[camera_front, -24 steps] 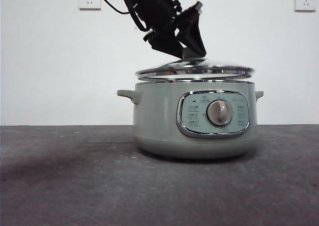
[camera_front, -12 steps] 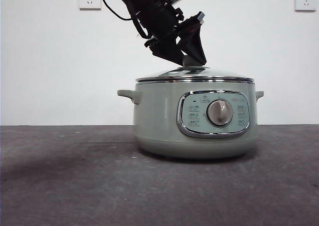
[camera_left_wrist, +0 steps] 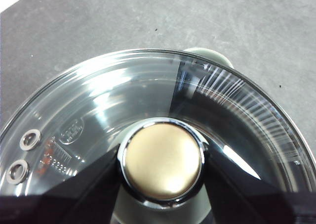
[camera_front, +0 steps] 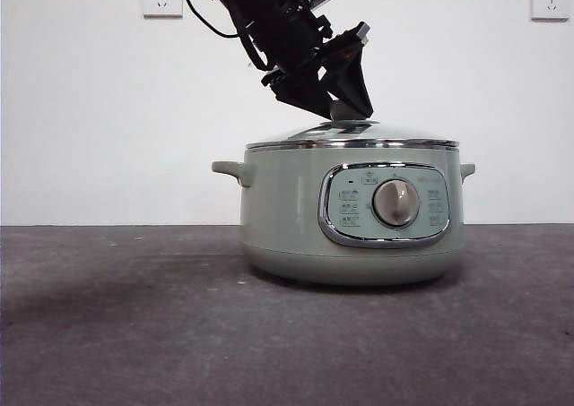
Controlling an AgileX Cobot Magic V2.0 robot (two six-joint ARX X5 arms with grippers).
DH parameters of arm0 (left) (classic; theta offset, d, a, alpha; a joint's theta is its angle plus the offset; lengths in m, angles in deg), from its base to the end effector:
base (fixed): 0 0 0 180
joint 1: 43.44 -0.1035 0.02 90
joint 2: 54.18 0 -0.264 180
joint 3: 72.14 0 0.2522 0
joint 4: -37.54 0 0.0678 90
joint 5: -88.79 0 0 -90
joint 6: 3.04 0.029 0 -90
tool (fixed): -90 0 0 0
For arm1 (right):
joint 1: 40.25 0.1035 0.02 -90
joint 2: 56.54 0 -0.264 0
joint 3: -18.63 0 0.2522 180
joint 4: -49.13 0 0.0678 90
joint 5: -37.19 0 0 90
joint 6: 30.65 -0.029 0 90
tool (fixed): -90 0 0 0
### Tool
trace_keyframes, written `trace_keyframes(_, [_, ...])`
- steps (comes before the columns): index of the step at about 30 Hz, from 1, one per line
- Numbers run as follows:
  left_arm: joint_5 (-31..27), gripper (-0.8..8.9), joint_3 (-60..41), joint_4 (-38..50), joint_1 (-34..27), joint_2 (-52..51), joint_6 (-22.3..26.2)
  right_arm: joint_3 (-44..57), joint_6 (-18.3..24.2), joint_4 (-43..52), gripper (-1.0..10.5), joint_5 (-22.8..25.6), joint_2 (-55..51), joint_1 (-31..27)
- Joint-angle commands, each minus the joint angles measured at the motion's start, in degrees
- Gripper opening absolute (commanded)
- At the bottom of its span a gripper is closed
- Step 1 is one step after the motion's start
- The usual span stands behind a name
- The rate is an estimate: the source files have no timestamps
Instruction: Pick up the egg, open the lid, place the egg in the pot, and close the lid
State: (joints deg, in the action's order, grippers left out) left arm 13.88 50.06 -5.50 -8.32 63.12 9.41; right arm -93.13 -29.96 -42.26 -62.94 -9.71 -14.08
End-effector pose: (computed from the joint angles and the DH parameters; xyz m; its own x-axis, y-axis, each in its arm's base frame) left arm 0.3782 -0.2752 0.3005 0.4714 -0.6498 -0.5963 0.8148 0.5796 0.0126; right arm 0.0269 0.0189 0.4816 0.7134 0.5465 -0.4386 -0.5803 0.8116 0.0676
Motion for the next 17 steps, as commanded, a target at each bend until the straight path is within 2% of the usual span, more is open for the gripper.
trace_keyframes(1, [0.0,-0.08,0.0,-1.4,0.5,1.8,0.3,0.4,0.8,-1.4,-0.1,-0.3,-0.2,0.1])
trace_keyframes(17, [0.1,-0.09,0.0,-3.5,0.5,1.7,0.2,0.4,1.0,-1.4,-0.1,-0.2,-0.2,0.1])
